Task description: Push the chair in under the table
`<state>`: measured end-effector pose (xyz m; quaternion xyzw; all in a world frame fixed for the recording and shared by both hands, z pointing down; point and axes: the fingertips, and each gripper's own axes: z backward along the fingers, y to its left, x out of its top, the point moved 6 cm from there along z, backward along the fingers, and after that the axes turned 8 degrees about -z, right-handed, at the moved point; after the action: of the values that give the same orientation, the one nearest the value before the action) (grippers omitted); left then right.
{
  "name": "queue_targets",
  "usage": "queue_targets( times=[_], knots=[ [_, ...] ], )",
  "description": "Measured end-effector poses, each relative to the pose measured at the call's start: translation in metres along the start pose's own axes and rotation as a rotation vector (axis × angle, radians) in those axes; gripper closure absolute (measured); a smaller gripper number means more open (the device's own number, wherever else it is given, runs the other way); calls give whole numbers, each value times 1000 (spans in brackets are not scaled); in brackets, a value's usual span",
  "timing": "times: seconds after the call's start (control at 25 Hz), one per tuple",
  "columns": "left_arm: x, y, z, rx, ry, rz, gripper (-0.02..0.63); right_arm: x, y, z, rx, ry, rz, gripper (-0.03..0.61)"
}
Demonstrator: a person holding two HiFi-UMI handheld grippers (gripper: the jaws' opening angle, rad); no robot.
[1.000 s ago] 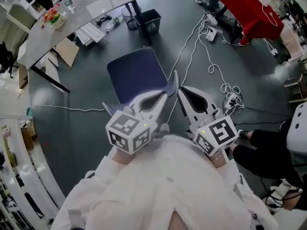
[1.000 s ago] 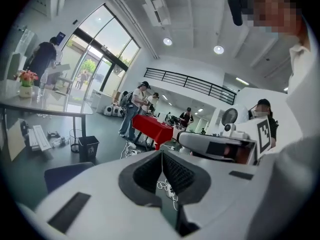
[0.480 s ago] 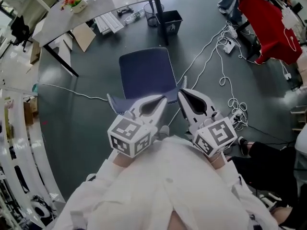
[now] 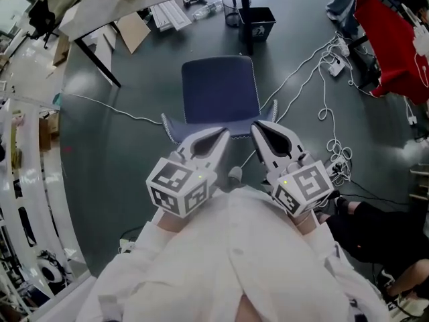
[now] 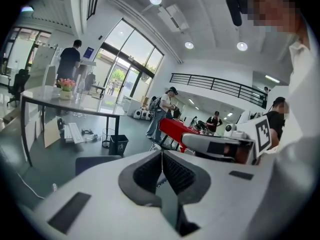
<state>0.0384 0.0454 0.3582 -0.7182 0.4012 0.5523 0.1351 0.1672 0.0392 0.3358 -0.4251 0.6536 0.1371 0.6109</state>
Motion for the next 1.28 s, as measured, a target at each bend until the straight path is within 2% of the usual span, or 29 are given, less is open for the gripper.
queue_targets(
  times=[0.28,0.44,0.64,0.8,1.0,1.12,1.28],
  knots=[
    [-4,19,27,39,12,14,595,-2,16,-14,0,37,35,545],
    [-9,24,30,31,47,30,595,-3,23,-21,7,60,39,545],
    [-18,21,33,12,79,13,595,-13,32,-24,11,82,28,545],
    [-22,18,38,-29,66,15,595,-23,39,-25,13,106,23,545],
    [-28,16,33,-18,88,-7,595,-32,41,-23,14,131,30,545],
    [-35,18,33,-6,111,-30,595,-39,43,-25,49,153,40,545],
    [-45,25,32,20,144,-52,595,-49,42,-29,48,213,112,545]
  ],
)
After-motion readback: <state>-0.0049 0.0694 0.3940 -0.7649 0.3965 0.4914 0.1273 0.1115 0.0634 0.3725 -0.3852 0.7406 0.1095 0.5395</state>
